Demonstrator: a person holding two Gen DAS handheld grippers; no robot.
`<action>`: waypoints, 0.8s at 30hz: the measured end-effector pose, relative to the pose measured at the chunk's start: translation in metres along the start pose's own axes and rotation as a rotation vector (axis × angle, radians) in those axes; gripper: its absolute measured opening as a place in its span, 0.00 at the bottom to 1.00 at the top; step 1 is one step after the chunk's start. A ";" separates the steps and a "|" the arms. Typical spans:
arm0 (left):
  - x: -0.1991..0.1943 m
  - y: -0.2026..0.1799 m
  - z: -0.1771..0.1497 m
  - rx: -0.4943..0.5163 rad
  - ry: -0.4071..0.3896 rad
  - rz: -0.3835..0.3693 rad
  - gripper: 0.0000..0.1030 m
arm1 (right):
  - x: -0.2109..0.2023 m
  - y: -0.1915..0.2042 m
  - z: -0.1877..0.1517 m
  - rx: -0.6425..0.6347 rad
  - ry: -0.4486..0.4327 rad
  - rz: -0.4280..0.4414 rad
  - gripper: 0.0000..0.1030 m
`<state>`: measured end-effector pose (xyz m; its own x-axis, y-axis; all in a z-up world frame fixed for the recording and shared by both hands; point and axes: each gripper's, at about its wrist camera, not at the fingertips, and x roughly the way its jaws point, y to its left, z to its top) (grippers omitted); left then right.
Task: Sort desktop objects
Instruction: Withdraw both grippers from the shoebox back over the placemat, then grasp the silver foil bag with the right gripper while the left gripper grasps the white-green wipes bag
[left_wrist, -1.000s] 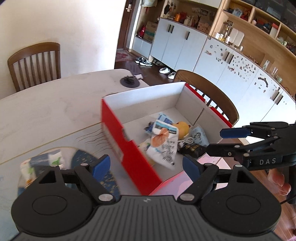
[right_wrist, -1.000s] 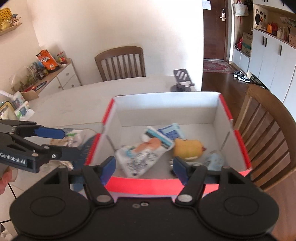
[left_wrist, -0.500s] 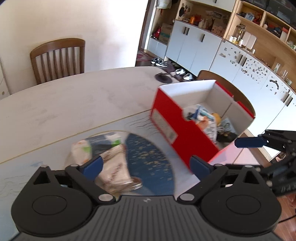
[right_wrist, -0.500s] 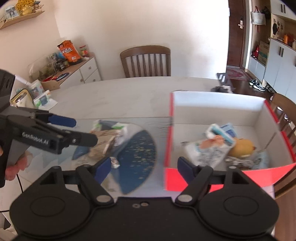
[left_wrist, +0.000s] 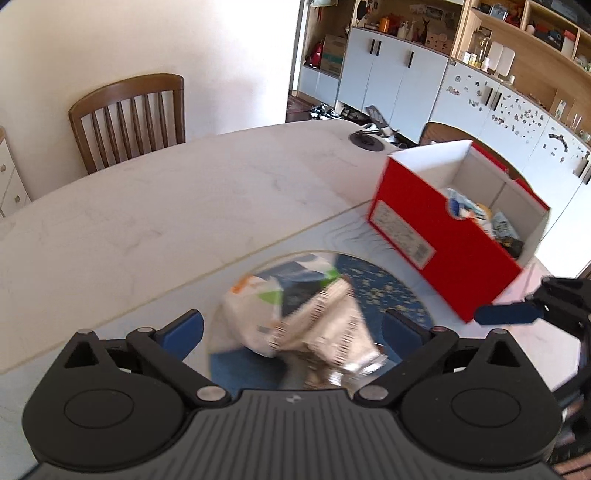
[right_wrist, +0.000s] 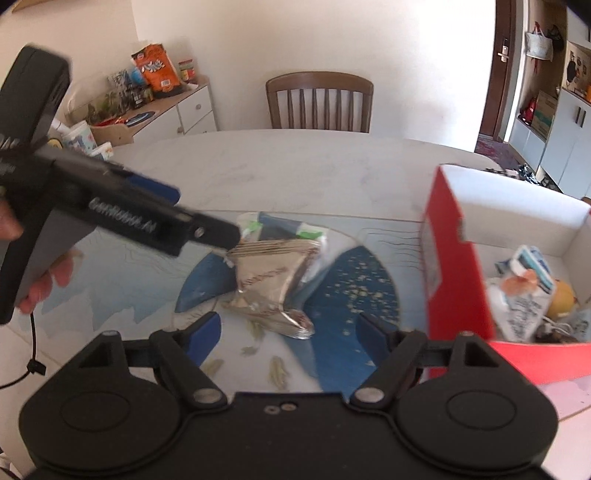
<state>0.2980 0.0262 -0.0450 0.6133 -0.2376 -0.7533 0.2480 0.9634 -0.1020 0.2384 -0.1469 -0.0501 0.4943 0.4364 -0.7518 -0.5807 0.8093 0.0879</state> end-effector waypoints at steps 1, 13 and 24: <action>0.003 0.006 0.002 -0.001 0.001 -0.004 1.00 | 0.005 0.004 -0.001 -0.003 0.003 -0.004 0.77; 0.031 0.038 0.013 -0.023 0.033 0.006 1.00 | 0.071 0.028 0.015 0.004 0.038 -0.050 0.77; 0.050 0.044 0.012 -0.029 0.055 -0.007 1.00 | 0.106 0.029 0.020 -0.010 0.078 -0.064 0.76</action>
<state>0.3483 0.0554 -0.0794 0.5694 -0.2380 -0.7868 0.2297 0.9651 -0.1257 0.2864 -0.0693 -0.1144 0.4791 0.3512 -0.8044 -0.5562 0.8305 0.0314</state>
